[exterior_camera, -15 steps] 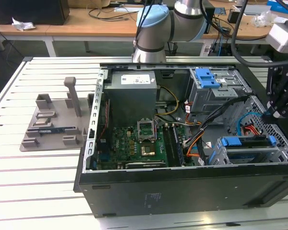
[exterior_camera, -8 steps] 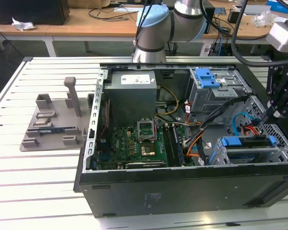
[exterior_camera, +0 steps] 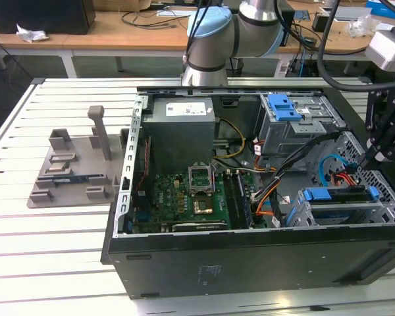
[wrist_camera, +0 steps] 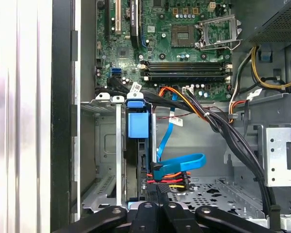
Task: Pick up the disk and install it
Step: 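Insert the second disk wire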
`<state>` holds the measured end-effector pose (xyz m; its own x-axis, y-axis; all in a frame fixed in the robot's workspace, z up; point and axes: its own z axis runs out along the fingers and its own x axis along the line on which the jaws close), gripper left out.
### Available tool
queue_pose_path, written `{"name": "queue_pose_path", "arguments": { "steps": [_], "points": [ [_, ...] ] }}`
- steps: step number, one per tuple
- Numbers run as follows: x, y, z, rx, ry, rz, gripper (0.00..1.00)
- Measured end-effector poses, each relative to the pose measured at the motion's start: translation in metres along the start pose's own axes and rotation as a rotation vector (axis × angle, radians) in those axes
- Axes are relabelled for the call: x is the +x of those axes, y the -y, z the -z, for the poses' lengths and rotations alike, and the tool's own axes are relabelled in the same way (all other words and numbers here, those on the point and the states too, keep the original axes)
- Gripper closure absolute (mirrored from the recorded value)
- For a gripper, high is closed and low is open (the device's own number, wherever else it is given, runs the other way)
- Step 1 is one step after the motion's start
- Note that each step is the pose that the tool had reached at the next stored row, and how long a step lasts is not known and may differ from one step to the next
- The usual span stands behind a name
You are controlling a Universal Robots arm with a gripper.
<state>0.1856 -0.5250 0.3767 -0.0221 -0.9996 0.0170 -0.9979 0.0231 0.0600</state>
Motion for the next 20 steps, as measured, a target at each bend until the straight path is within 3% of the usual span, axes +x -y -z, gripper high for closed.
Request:
{"name": "queue_pose_path", "arguments": {
  "steps": [2,4,7,10,12,14,15,16,18,20],
  "points": [
    [-0.0004,0.0023,-0.0003,-0.0003,-0.0001,0.0,0.89],
    [-0.006,0.0205,-0.0034,-0.0055,-0.0004,0.002,0.89],
    [-0.0073,0.0115,-0.004,-0.0052,-0.0003,0.002,0.89],
    [-0.0072,0.0113,-0.0039,-0.0051,-0.0004,0.002,0.89],
    [-0.0072,0.0112,-0.004,-0.0052,-0.0003,0.002,0.76],
    [-0.0072,0.0111,-0.004,-0.0052,-0.0003,0.002,0.75],
    [-0.0073,0.0106,-0.004,-0.0052,-0.0002,0.002,0.69],
    [-0.0071,0.0057,-0.0043,-0.0049,-0.0004,0.002,0.69],
    [-0.0069,-0.0047,-0.0037,0.0009,-0.0004,0.002,0.69],
    [-0.0068,-0.0088,0.0004,0.0093,0.0002,0.002,0.69]
  ]
}}
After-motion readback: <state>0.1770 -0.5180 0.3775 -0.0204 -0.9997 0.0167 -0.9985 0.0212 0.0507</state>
